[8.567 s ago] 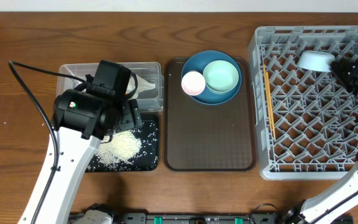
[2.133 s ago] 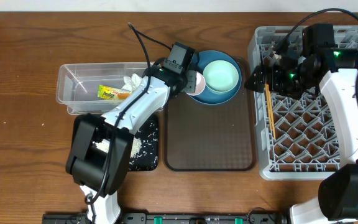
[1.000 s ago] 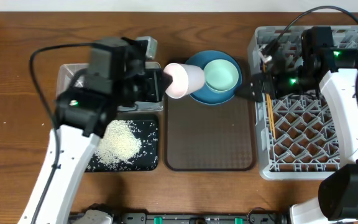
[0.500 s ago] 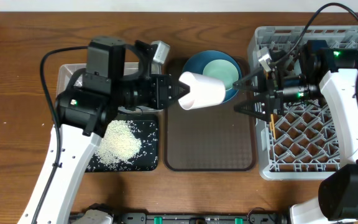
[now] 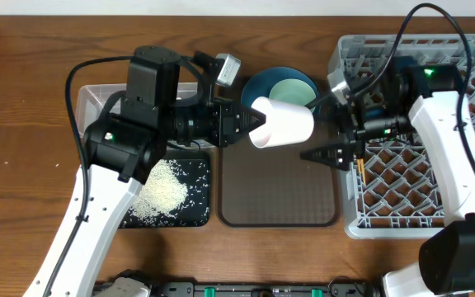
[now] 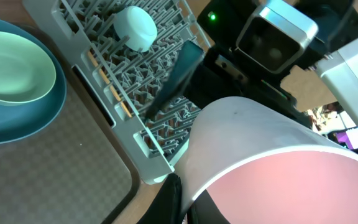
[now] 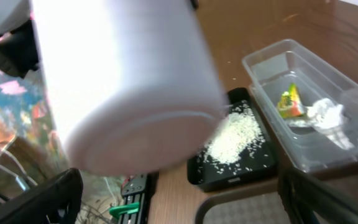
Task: Sort waste into correct bins and load items into the dishwasher rack
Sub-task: 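Hold the cup out and grasp it with the right gripper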
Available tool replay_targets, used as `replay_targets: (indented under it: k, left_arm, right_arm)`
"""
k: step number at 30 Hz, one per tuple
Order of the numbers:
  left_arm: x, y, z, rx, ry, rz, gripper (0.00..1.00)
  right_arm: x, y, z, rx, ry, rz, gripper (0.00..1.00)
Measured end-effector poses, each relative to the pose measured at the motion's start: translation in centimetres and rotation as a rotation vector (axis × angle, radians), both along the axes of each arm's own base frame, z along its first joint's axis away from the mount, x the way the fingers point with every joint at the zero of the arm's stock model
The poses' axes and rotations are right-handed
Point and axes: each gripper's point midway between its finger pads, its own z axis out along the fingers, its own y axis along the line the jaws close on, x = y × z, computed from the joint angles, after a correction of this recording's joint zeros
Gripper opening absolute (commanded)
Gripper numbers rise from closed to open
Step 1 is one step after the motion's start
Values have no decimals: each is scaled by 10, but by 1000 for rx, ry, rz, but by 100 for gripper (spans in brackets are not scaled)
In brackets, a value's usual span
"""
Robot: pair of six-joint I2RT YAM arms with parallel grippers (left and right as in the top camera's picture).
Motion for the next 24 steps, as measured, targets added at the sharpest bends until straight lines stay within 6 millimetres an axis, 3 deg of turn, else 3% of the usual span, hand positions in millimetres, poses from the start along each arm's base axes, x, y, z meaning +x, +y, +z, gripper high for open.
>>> replay_targets:
  k: [8,24]
  left_arm:
    - [0,-1,-2,-2,10,-7,6]
    - [-33,-29,4,-44,27,-156,6]
  right_arm:
    - [-16,1,14,24,-111,27,99]
    - [-23,3,26,51,-183,36,99]
